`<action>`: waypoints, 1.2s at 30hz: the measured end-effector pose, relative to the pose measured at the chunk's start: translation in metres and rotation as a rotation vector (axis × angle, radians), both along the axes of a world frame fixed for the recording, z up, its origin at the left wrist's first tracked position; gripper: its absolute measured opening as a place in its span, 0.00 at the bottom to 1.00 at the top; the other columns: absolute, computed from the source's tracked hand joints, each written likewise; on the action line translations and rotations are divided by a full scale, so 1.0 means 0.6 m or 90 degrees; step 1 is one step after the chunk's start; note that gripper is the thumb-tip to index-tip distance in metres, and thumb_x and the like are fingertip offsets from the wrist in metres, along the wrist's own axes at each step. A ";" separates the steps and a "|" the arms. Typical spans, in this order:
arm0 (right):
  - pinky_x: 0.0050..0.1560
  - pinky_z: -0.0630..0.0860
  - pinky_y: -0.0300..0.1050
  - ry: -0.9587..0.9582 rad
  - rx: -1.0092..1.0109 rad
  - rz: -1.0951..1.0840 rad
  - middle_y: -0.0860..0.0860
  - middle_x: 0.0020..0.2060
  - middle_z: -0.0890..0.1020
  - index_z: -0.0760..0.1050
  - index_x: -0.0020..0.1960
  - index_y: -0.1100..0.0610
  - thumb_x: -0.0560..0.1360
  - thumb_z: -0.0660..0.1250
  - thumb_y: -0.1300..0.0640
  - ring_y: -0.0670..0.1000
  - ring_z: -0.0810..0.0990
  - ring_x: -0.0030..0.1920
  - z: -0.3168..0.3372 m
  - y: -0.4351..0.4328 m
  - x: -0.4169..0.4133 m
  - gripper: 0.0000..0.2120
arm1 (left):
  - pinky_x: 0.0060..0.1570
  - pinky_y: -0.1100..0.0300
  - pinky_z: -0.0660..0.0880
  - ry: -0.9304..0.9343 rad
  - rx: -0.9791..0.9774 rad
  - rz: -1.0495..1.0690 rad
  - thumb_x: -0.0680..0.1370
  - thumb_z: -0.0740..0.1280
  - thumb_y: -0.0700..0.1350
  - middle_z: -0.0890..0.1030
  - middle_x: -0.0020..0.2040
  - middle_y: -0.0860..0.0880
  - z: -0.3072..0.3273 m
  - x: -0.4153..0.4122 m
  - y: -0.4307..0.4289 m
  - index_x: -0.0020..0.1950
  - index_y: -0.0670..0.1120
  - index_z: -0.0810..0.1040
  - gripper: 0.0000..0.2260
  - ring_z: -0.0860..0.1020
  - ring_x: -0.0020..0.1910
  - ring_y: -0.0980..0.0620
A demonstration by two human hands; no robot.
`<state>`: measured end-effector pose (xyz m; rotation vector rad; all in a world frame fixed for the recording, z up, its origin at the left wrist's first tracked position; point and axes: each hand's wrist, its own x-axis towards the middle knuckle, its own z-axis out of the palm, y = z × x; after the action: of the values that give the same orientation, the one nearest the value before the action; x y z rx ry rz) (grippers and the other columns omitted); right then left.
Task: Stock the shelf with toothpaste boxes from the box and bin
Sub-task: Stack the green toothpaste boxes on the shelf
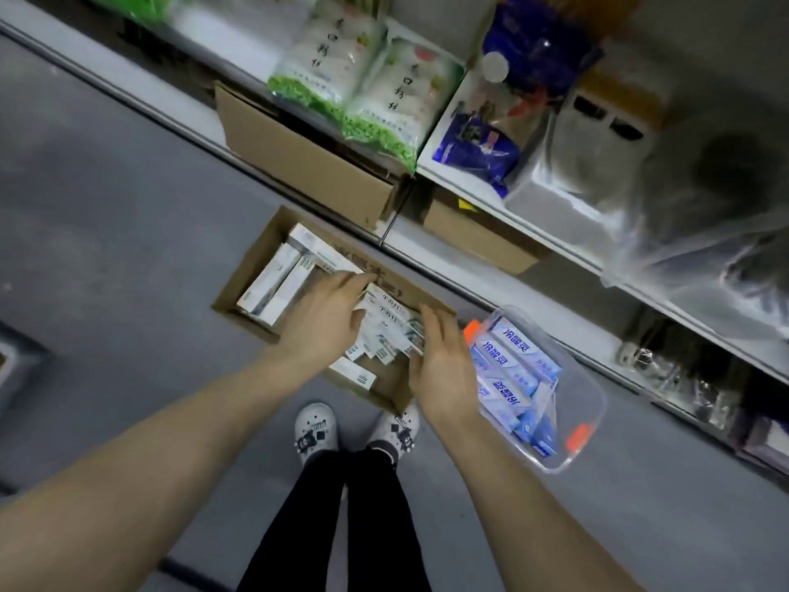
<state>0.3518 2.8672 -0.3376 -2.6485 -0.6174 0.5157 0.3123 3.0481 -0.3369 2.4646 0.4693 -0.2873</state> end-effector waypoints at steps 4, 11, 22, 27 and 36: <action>0.60 0.75 0.58 0.054 -0.047 0.024 0.61 0.64 0.73 0.67 0.72 0.59 0.67 0.68 0.68 0.65 0.75 0.60 -0.126 0.000 -0.013 0.34 | 0.61 0.49 0.72 0.078 -0.049 0.060 0.77 0.66 0.40 0.71 0.70 0.46 -0.120 -0.022 -0.005 0.75 0.50 0.65 0.27 0.72 0.65 0.43; 0.62 0.72 0.55 0.158 -0.135 0.025 0.58 0.69 0.69 0.61 0.76 0.56 0.72 0.66 0.66 0.62 0.71 0.65 -0.331 0.002 -0.001 0.34 | 0.57 0.47 0.74 0.159 -0.092 0.134 0.76 0.67 0.37 0.70 0.70 0.45 -0.321 -0.046 -0.022 0.75 0.48 0.64 0.28 0.76 0.60 0.42; 0.66 0.71 0.54 0.245 -0.219 0.021 0.58 0.73 0.62 0.49 0.79 0.55 0.77 0.69 0.53 0.60 0.68 0.70 -0.616 -0.003 0.092 0.39 | 0.60 0.46 0.75 0.238 -0.194 0.271 0.78 0.67 0.44 0.72 0.68 0.43 -0.614 -0.005 -0.047 0.76 0.45 0.61 0.28 0.74 0.64 0.43; 0.65 0.72 0.56 0.297 -0.234 0.048 0.59 0.73 0.61 0.50 0.78 0.56 0.77 0.68 0.48 0.62 0.67 0.70 -0.684 -0.013 0.108 0.39 | 0.50 0.47 0.79 0.257 -0.248 0.379 0.81 0.63 0.48 0.72 0.69 0.45 -0.675 0.017 -0.058 0.75 0.44 0.60 0.25 0.77 0.59 0.44; 0.69 0.68 0.58 0.285 -0.227 0.033 0.57 0.71 0.62 0.57 0.75 0.57 0.75 0.68 0.45 0.61 0.63 0.71 -0.724 -0.019 0.106 0.36 | 0.54 0.44 0.79 0.271 -0.395 0.605 0.80 0.63 0.54 0.78 0.58 0.45 -0.734 0.039 -0.068 0.63 0.44 0.68 0.17 0.79 0.54 0.44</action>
<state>0.4155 2.8559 -0.7721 -2.6944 -0.4889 1.2934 0.3355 3.0074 -0.7770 1.3717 1.4062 -0.4555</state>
